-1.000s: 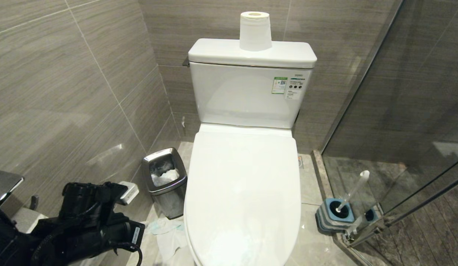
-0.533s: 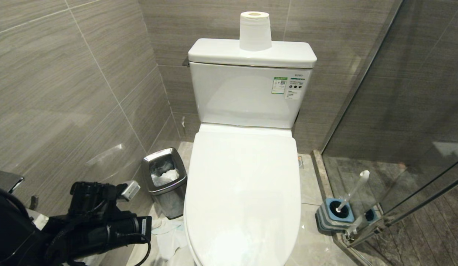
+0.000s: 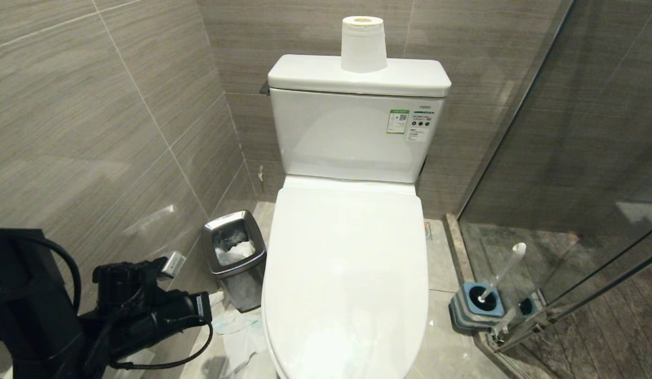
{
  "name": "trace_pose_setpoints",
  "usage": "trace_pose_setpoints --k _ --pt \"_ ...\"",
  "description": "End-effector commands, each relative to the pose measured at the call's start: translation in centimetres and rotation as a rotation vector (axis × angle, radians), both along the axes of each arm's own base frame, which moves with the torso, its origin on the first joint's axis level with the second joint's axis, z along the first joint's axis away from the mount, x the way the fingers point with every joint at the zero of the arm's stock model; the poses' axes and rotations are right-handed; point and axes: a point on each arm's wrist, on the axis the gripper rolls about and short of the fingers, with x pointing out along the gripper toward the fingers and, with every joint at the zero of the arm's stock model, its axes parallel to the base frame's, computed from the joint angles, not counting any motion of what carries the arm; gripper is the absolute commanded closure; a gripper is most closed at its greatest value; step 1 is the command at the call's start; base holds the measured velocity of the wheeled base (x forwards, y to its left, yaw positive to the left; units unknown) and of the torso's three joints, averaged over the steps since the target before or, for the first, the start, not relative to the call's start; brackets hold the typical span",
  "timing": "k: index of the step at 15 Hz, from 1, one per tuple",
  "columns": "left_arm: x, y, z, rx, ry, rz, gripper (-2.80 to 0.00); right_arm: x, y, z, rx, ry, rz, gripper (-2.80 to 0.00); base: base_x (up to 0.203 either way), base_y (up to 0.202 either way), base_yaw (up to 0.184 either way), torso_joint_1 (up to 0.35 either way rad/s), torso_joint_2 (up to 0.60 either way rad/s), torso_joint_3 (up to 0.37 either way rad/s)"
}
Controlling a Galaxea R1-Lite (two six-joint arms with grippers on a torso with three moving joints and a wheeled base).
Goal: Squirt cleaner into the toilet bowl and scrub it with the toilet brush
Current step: Use the left hand to lift the toilet lid slightly
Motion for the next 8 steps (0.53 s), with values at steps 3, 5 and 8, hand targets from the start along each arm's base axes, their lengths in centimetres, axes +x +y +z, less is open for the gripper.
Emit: trace_pose_setpoints --k 3,5,8 --pt "0.1 0.3 -0.8 -0.178 -0.009 0.079 0.00 0.0 0.0 0.0 0.000 0.002 0.000 0.00 0.000 0.000 0.000 0.000 0.00 0.000" --pt "-0.8 0.4 -1.2 -0.195 0.016 0.074 0.00 0.0 0.0 -0.1 0.000 0.003 0.000 0.00 0.000 0.000 0.000 0.000 0.00 0.000" --pt "-1.4 0.5 -1.5 -0.188 0.005 0.073 0.00 0.0 0.0 0.0 0.000 0.000 0.000 0.00 0.000 0.000 0.000 0.000 0.00 0.000"
